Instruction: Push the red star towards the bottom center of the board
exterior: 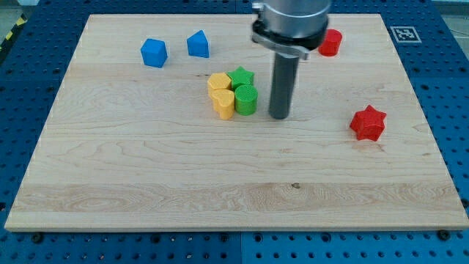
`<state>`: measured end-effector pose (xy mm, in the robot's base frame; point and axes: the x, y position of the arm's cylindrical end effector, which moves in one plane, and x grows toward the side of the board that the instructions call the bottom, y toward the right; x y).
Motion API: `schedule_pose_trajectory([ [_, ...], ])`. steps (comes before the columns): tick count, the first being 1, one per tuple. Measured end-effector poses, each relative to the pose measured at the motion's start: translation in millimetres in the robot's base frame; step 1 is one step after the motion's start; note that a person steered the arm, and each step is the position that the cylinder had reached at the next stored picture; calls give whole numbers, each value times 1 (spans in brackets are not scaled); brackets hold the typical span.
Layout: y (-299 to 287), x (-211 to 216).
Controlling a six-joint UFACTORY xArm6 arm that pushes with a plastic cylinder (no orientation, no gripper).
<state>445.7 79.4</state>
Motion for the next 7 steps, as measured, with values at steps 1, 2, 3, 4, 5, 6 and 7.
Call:
schedule_pose_trajectory([
  [1, 29, -5],
  [2, 30, -5],
  [3, 37, -1],
  [4, 56, 25],
  [5, 57, 35],
  [6, 59, 4],
  [7, 76, -27],
])
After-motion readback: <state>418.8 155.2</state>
